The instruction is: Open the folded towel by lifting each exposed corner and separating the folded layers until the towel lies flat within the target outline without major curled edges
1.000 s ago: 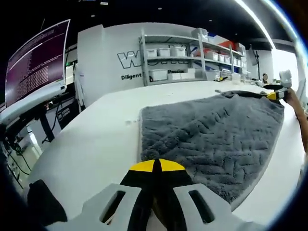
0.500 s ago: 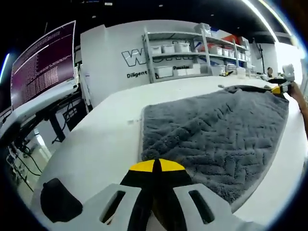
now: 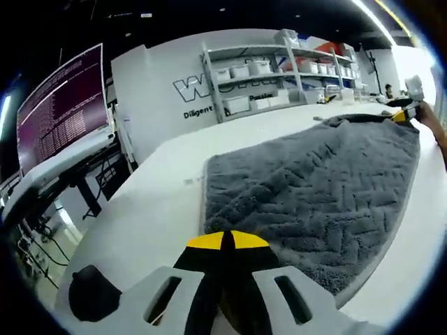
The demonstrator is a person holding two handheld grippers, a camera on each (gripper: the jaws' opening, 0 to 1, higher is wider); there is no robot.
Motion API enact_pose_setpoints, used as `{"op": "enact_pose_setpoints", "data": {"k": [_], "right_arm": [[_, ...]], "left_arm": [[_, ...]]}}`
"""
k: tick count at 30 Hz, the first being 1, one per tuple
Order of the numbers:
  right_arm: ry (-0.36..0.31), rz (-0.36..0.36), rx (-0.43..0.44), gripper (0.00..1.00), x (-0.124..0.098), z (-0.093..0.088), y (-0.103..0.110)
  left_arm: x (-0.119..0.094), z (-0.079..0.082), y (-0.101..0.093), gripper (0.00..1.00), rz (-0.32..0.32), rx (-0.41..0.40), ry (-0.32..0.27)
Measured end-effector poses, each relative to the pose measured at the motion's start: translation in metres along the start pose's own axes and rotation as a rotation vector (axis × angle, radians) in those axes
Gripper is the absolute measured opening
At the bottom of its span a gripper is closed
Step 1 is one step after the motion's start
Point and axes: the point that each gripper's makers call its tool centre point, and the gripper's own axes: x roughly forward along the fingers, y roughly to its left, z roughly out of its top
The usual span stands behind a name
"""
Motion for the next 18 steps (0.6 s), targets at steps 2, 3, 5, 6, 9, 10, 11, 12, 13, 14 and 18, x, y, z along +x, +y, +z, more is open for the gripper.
{"op": "enact_pose_setpoints", "data": {"k": [2, 3, 5, 6, 9, 10, 11, 12, 13, 14, 18], "right_arm": [[-0.006, 0.000, 0.005, 0.97, 0.000, 0.001, -0.001], [-0.006, 0.002, 0.007, 0.97, 0.000, 0.001, -0.001], [-0.001, 0.005, 0.005, 0.97, 0.001, 0.000, -0.001], [0.000, 0.005, 0.003, 0.97, 0.001, 0.000, 0.000], [0.003, 0.007, -0.003, 0.97, 0.001, 0.000, 0.001], [0.003, 0.007, -0.003, 0.97, 0.001, 0.000, 0.001], [0.001, 0.006, -0.002, 0.97, 0.000, 0.000, 0.001], [0.000, 0.006, -0.001, 0.97, 0.001, 0.000, 0.001], [-0.001, 0.006, 0.000, 0.97, 0.000, 0.001, 0.000], [-0.001, 0.005, 0.001, 0.97, 0.000, 0.000, 0.001], [-0.004, 0.010, 0.001, 0.97, -0.001, 0.001, 0.002]], "left_arm": [[-0.002, 0.000, -0.001, 0.05, -0.028, -0.054, -0.012], [-0.003, 0.000, -0.002, 0.08, -0.045, -0.078, -0.015], [-0.008, 0.003, -0.004, 0.15, -0.074, -0.126, -0.035], [-0.009, 0.004, -0.005, 0.18, -0.079, -0.134, -0.043], [-0.015, 0.022, -0.015, 0.25, -0.147, -0.208, -0.116], [-0.016, 0.025, -0.016, 0.27, -0.148, -0.207, -0.126], [-0.017, 0.031, -0.019, 0.30, -0.152, -0.211, -0.138], [-0.016, 0.035, -0.020, 0.31, -0.155, -0.211, -0.144], [-0.014, 0.041, -0.024, 0.33, -0.158, -0.213, -0.152], [-0.013, 0.044, -0.025, 0.34, -0.160, -0.212, -0.155], [0.002, 0.060, -0.030, 0.33, -0.147, -0.189, -0.151]]}}
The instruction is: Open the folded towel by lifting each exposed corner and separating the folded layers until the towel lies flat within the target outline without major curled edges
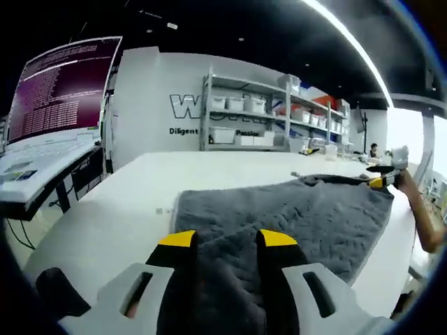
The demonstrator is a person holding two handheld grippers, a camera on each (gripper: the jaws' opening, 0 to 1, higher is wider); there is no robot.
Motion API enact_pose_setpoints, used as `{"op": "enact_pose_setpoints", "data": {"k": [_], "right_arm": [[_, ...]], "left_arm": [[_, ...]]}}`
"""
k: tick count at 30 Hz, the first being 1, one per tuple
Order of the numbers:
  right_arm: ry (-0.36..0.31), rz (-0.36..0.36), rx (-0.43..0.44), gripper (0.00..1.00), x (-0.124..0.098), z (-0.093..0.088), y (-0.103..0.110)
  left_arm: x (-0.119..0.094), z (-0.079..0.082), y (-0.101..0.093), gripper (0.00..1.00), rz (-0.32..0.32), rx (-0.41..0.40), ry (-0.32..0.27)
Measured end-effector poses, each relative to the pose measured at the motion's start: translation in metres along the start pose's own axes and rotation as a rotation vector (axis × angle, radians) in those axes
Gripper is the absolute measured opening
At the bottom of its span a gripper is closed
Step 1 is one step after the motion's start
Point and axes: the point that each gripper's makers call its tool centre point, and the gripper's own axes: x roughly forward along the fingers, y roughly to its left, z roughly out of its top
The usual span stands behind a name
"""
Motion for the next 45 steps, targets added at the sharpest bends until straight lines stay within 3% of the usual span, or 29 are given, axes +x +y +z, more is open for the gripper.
{"op": "enact_pose_setpoints", "data": {"k": [9, 20, 24, 27, 30, 34, 37, 41, 45], "right_arm": [[-0.003, 0.010, -0.004, 0.97, 0.000, 0.001, 0.003], [-0.018, 0.029, -0.023, 0.97, -0.002, 0.005, 0.010], [-0.089, 0.056, 0.001, 0.98, -0.004, 0.020, 0.016], [-0.055, 0.070, -0.020, 0.98, 0.000, 0.014, 0.020], [-0.036, 0.072, -0.041, 0.98, 0.001, 0.011, 0.024], [-0.025, 0.113, -0.045, 0.98, 0.004, 0.009, 0.034], [-0.023, 0.134, -0.045, 0.99, 0.004, 0.008, 0.039], [-0.026, 0.134, -0.055, 0.99, 0.003, 0.010, 0.040], [-0.033, 0.141, -0.047, 0.99, 0.002, 0.011, 0.041]], "left_arm": [[0.043, 0.013, -0.003, 0.33, 0.003, 0.018, 0.048], [0.092, 0.010, 0.023, 0.33, 0.075, 0.076, 0.147], [0.111, 0.008, 0.031, 0.31, 0.084, 0.041, 0.167], [0.124, 0.008, 0.039, 0.29, 0.116, 0.054, 0.182], [0.135, 0.006, 0.046, 0.29, 0.148, 0.106, 0.211], [0.148, -0.004, 0.046, 0.24, 0.150, 0.088, 0.257], [0.153, -0.006, 0.049, 0.24, 0.178, 0.162, 0.278], [0.157, -0.014, 0.051, 0.22, 0.169, 0.129, 0.309], [0.160, -0.013, 0.054, 0.19, 0.167, 0.149, 0.314]]}}
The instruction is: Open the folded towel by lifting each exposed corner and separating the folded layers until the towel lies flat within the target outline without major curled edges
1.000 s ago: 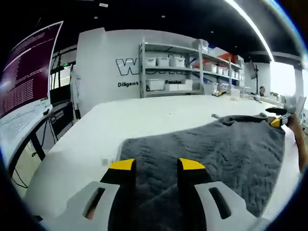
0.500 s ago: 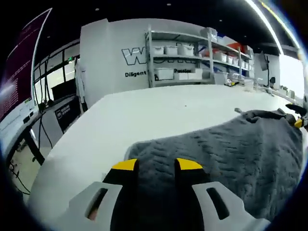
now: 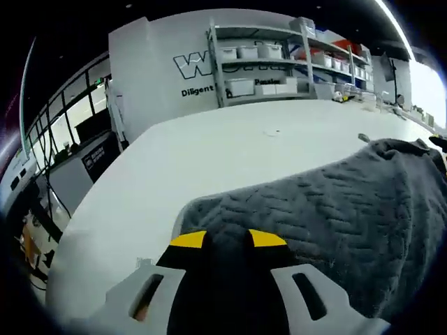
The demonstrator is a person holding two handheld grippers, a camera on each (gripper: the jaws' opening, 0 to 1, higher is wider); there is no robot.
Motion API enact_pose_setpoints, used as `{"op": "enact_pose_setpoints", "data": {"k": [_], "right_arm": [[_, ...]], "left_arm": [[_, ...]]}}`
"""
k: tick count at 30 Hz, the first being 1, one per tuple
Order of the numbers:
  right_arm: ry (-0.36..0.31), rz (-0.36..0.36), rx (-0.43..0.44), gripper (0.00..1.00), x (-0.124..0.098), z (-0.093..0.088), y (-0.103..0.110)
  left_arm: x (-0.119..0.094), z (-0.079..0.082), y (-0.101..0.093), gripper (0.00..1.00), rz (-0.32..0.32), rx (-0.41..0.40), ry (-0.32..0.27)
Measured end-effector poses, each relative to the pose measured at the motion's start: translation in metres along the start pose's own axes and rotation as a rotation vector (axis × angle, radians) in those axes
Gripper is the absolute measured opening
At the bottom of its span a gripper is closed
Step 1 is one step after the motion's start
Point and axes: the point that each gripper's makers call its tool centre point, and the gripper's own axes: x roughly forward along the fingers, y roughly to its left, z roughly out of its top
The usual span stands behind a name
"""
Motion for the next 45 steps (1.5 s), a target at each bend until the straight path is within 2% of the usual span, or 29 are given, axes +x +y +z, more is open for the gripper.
{"op": "enact_pose_setpoints", "data": {"k": [2, 6, 18, 33, 36, 40, 42, 45], "right_arm": [[-0.004, 0.002, 0.005, 0.99, 0.000, 0.001, 0.000], [-0.004, 0.006, 0.000, 0.99, -0.001, 0.001, 0.002], [0.009, 0.009, -0.005, 0.99, 0.000, -0.001, 0.002], [0.011, 0.011, -0.003, 0.99, -0.002, -0.003, 0.004], [0.010, 0.011, -0.002, 0.99, -0.002, -0.002, 0.004], [0.005, 0.014, -0.004, 0.99, -0.002, -0.001, 0.004], [0.005, 0.015, -0.004, 0.99, -0.002, -0.001, 0.004], [0.004, 0.015, 0.000, 0.99, -0.003, -0.001, 0.003]], "left_arm": [[0.002, 0.001, -0.001, 0.11, -0.001, 0.019, 0.009], [0.006, 0.002, 0.002, 0.06, 0.031, 0.045, 0.007], [0.011, 0.005, 0.015, 0.06, 0.088, 0.027, 0.001], [0.011, 0.008, 0.021, 0.13, 0.142, 0.113, -0.043], [0.005, 0.011, 0.019, 0.19, 0.127, 0.120, -0.077], [-0.007, 0.018, 0.012, 0.27, 0.046, -0.017, -0.132], [-0.014, 0.022, 0.010, 0.31, 0.025, -0.047, -0.162], [-0.020, 0.024, 0.005, 0.37, -0.011, -0.083, -0.176]]}}
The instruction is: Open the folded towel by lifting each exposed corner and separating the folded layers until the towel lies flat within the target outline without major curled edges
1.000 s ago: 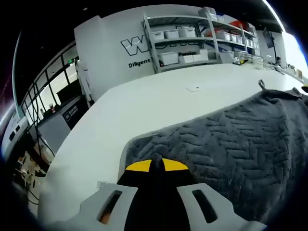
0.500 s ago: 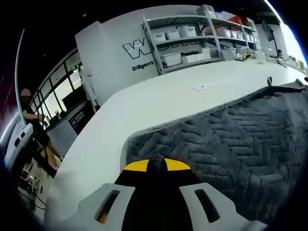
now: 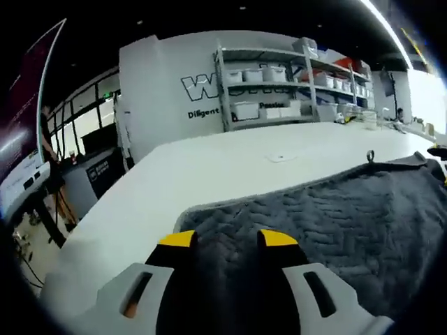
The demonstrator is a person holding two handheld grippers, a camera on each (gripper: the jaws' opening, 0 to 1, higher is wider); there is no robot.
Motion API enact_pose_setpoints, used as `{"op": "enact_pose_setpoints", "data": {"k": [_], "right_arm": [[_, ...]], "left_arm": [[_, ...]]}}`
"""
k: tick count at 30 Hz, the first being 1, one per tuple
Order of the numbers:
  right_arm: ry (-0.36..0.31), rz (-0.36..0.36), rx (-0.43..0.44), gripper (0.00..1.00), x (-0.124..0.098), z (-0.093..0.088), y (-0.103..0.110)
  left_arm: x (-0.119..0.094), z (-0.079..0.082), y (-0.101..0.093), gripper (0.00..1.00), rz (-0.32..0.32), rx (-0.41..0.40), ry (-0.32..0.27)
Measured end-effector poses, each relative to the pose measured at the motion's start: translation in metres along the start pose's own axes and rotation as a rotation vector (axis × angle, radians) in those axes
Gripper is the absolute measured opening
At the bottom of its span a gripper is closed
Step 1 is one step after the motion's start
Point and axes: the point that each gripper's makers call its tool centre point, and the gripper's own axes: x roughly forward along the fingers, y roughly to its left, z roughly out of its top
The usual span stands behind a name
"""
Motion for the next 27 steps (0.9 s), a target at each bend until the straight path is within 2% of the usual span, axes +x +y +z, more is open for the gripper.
{"op": "enact_pose_setpoints", "data": {"k": [1, 5, 7, 9, 12, 14, 20, 23, 26, 27], "right_arm": [[-0.002, 0.000, 0.002, 0.99, 0.000, 0.000, 0.000], [-0.010, 0.002, 0.004, 0.99, 0.000, 0.002, 0.000], [-0.008, 0.006, 0.002, 0.99, 0.000, 0.002, 0.001], [-0.004, 0.008, 0.001, 0.99, 0.001, 0.001, 0.002], [0.002, 0.008, -0.001, 0.99, 0.002, 0.000, 0.001], [0.001, 0.007, 0.003, 0.99, 0.002, 0.000, 0.001], [0.005, 0.006, 0.009, 0.99, 0.001, -0.001, 0.002], [0.006, 0.005, 0.011, 0.99, 0.001, -0.002, 0.001], [-0.001, 0.004, 0.019, 0.99, 0.001, -0.001, 0.000], [-0.004, 0.002, 0.024, 0.99, 0.001, -0.001, -0.001]], "left_arm": [[-0.007, -0.001, -0.006, 0.39, -0.018, -0.023, 0.001], [-0.025, 0.003, -0.028, 0.43, -0.079, -0.020, -0.062], [-0.034, 0.005, -0.045, 0.48, -0.133, -0.058, -0.092], [-0.040, 0.005, -0.061, 0.60, -0.188, -0.088, -0.101], [-0.049, 0.006, -0.083, 0.82, -0.230, -0.073, -0.132], [-0.054, 0.004, -0.094, 0.89, -0.245, -0.055, -0.141], [-0.077, -0.004, -0.129, 0.97, -0.319, -0.003, -0.165], [-0.092, -0.009, -0.138, 0.99, -0.325, 0.003, -0.160], [-0.109, -0.003, -0.149, 0.99, -0.344, -0.003, -0.231], [-0.111, -0.003, -0.150, 0.99, -0.347, -0.005, -0.236]]}}
